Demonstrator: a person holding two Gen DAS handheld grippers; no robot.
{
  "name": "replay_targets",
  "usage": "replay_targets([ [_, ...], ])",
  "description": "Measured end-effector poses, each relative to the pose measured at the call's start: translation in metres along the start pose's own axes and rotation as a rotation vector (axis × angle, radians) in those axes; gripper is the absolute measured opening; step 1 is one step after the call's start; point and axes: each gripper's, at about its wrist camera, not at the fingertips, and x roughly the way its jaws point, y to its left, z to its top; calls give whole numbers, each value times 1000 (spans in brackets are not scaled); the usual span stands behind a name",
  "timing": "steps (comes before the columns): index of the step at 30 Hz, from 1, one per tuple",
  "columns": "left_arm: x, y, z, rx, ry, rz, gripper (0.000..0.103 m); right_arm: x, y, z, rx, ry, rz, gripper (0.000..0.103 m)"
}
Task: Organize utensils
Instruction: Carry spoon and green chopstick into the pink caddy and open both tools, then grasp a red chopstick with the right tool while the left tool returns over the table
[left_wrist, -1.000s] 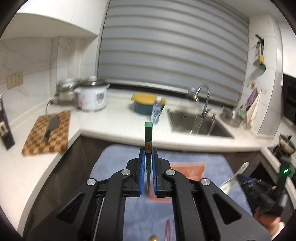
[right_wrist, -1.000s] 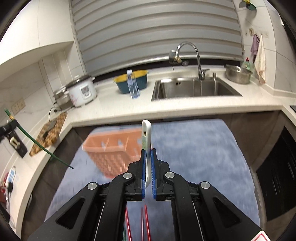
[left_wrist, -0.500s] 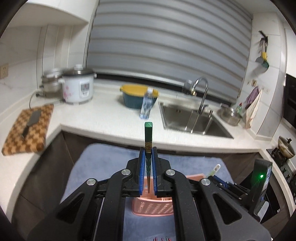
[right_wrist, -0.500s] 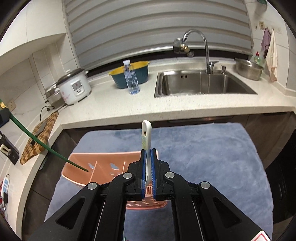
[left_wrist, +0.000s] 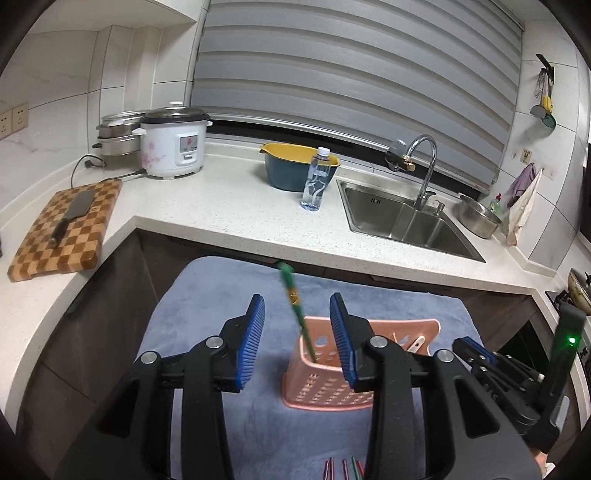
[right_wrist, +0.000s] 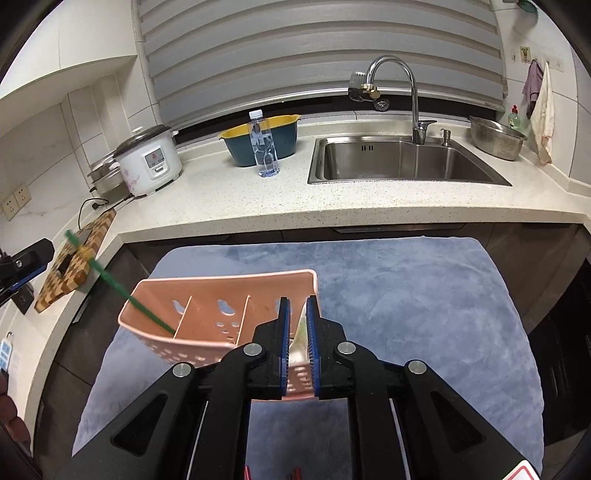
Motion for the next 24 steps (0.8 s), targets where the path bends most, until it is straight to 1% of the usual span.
replay_targets([
  [5,-20,10,-14,-18,11,5,36,-30,-1,-22,-6,-2,1,20],
  [7,-31,14,-27,-17,19,11,39,-45,-4,-38,-10,6,-1,23],
  [9,-39,18,-41,-12,28,20,45,-56,-8,-54,-9,21,-3,25],
  [11,-46,22,-61,-5,55,34,45,-69,-13,-77,-6,46,-1,25],
  [14,-53,31,-97,-22,117,33,45,-84,-21,-115,-3,91,-16,25],
  [16,-57,35,-124,-31,163,36,45,-94,-25,-147,-5,133,-32,25],
  [20,-64,39,-168,-42,227,36,46,-107,-31,-195,-7,194,-58,25],
  [22,-69,37,-189,-45,251,29,48,-112,-35,-216,0,223,-60,25],
  [24,-74,34,-203,-38,263,26,55,-116,-37,-234,15,251,-54,25],
])
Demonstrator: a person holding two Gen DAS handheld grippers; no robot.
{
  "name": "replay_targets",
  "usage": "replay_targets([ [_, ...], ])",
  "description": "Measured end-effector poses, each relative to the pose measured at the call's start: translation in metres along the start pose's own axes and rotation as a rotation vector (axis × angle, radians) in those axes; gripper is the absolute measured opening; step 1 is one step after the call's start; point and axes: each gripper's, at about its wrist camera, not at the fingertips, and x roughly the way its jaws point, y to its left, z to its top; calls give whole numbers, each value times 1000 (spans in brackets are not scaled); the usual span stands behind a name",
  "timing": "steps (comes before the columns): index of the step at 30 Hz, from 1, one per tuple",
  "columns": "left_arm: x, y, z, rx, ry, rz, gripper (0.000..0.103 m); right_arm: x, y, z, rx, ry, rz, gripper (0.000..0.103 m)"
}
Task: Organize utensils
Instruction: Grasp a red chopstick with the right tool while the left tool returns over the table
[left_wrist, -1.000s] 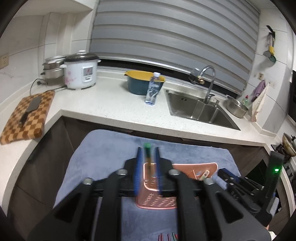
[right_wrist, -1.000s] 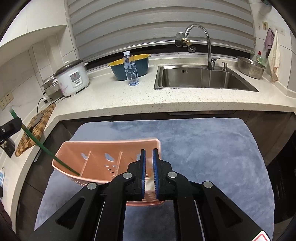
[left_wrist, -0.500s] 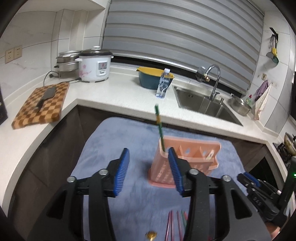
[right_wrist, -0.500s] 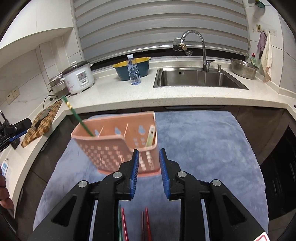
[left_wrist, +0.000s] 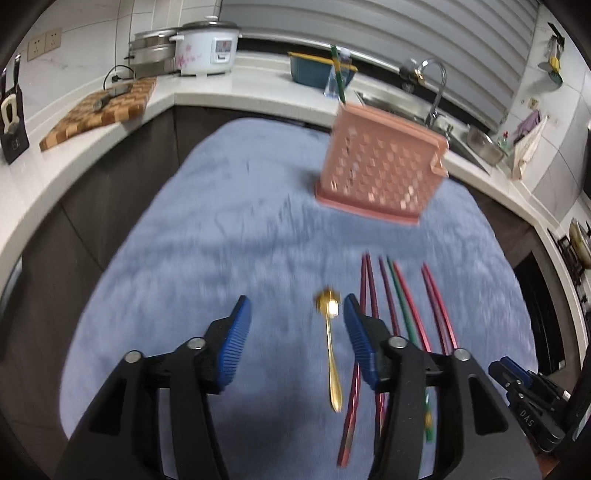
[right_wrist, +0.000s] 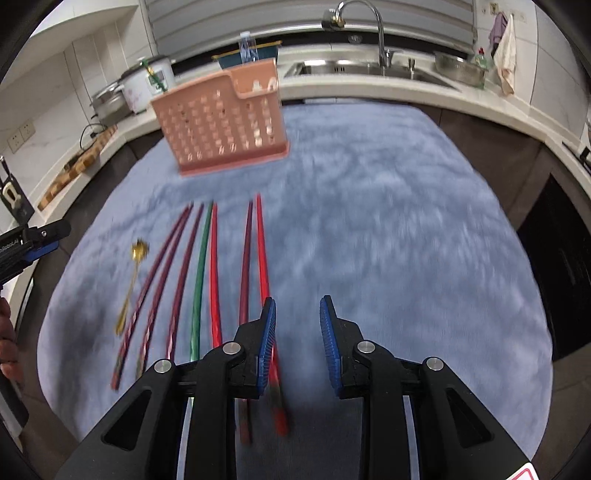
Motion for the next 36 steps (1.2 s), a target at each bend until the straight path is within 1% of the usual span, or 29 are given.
replay_targets([
  [3,-3,-4,-25,19,23,-9,56,1,2,-21,-9,22,3,25],
  [6,-3,-9,-46,38,60,-14,56,1,5,-34,-18,28,4,25],
  [10,-4,-11,-65,49,90,-20,56,4,7,-39,-18,30,16,25],
  [13,-2,-12,-74,57,101,-24,56,6,9,-42,-24,29,14,25],
  [18,2,-15,-82,62,121,-29,56,10,10,-43,-30,33,12,25],
  [21,6,-18,-86,69,136,-35,56,11,9,-44,-31,34,9,23],
  [27,12,-24,-92,95,152,-41,56,13,8,-44,-29,35,7,16],
  [31,16,-28,-96,114,158,-40,55,14,8,-44,-32,34,8,14],
  [34,18,-30,-97,134,152,-38,51,14,10,-45,-39,33,7,11],
  [36,19,-32,-98,142,155,-42,46,14,10,-45,-43,33,8,10],
])
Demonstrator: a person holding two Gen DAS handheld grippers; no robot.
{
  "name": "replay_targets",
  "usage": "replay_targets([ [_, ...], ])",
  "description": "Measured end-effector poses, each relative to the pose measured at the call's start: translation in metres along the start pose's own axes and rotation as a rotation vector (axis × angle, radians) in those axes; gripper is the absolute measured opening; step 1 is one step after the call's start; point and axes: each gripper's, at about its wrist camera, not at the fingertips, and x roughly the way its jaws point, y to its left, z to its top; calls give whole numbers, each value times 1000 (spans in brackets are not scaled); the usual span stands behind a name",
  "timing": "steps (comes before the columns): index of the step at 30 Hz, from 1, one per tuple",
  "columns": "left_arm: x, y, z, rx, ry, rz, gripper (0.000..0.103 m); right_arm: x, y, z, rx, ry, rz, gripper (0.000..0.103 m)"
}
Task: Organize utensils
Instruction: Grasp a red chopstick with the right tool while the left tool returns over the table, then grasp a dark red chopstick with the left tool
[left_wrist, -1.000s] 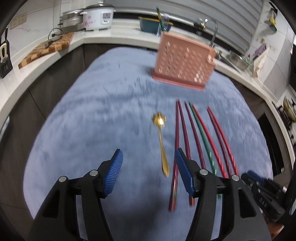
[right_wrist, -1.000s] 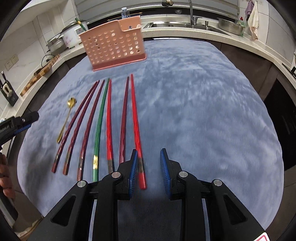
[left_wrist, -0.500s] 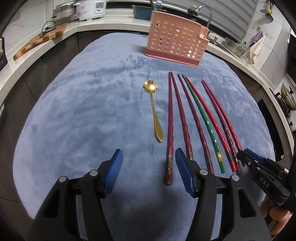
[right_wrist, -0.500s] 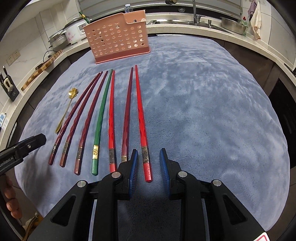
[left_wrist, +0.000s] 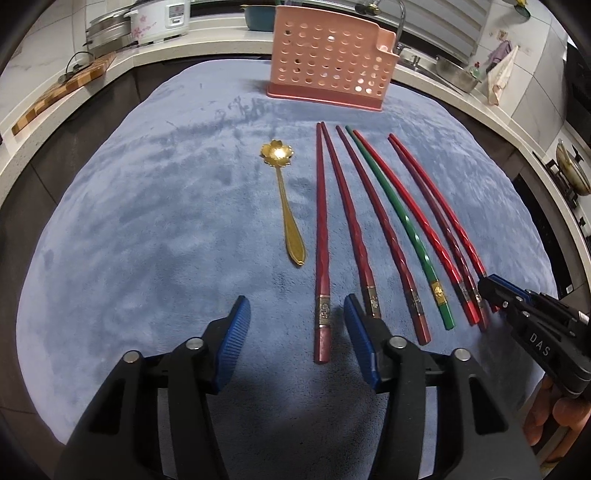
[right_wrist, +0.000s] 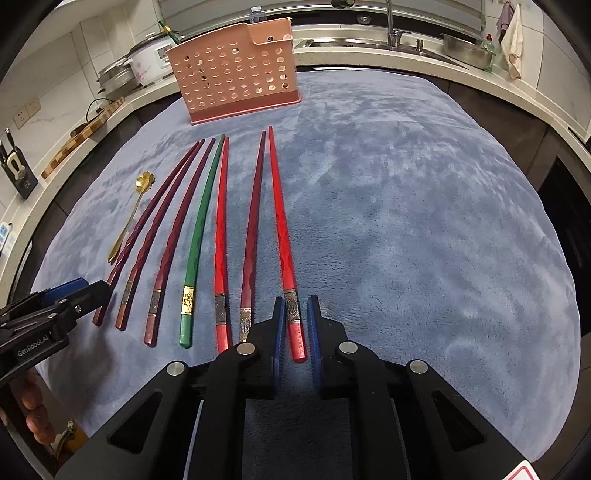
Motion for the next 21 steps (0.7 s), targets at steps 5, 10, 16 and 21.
replay_targets([
  [5,-2,4,3,-20,-10,-10,47,0,0,0,1,0,2,10],
  [10,2,20,18,-82,-32,14,46,0,0,-1,1,-1,2,9],
  [16,18,21,32,-89,-32,30,46,0,0,0,0,0,1,9],
  [21,25,16,32,-62,-33,60,38,0,0,0,0,0,2,9],
])
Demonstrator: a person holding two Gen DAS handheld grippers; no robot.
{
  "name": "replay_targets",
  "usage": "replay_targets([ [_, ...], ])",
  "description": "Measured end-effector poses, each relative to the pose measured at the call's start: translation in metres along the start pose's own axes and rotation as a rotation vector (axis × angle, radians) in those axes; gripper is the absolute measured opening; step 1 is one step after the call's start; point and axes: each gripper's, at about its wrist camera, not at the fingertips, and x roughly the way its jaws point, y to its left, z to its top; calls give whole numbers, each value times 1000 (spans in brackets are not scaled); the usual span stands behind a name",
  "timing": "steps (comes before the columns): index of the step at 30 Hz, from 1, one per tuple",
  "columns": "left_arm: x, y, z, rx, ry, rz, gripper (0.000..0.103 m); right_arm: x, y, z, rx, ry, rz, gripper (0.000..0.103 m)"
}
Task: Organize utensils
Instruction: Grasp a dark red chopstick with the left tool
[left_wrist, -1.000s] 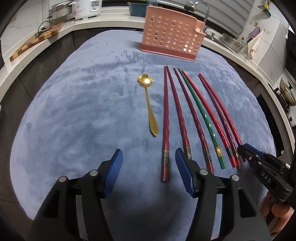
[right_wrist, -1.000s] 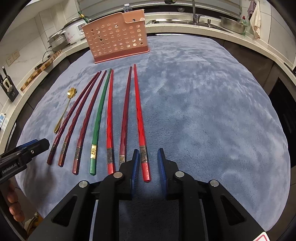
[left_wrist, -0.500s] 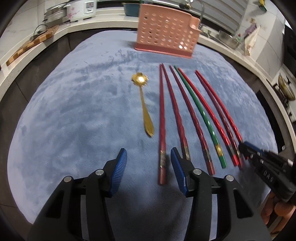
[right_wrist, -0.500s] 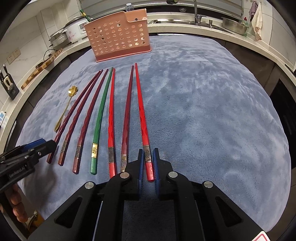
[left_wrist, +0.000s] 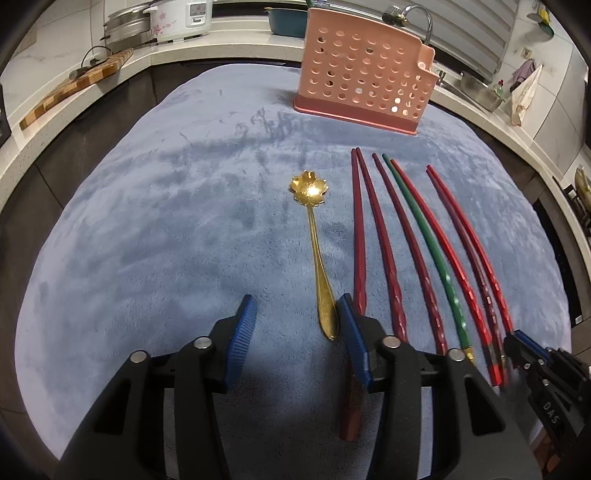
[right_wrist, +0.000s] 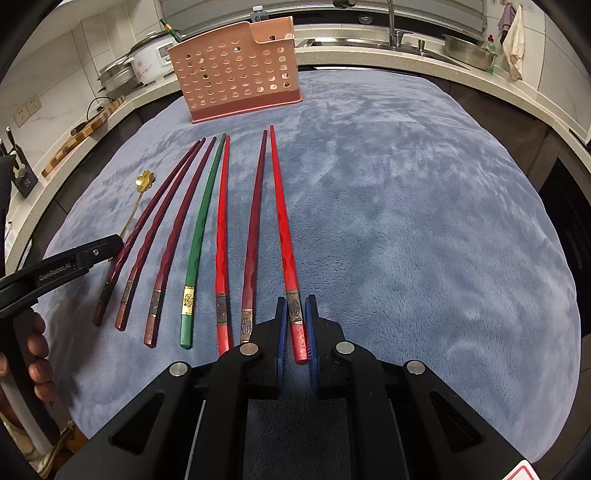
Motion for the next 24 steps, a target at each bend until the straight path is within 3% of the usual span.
replay_targets([
  [5,-2,4,0,9,-6,-5,11,0,0,1,-3,-1,3,9],
  [13,-21,5,2,17,-33,-19,10,-14,1,7,-2,-31,25,8],
  [24,-75,8,38,-21,-161,-63,1,-76,-1,53,20,-197,64,7],
])
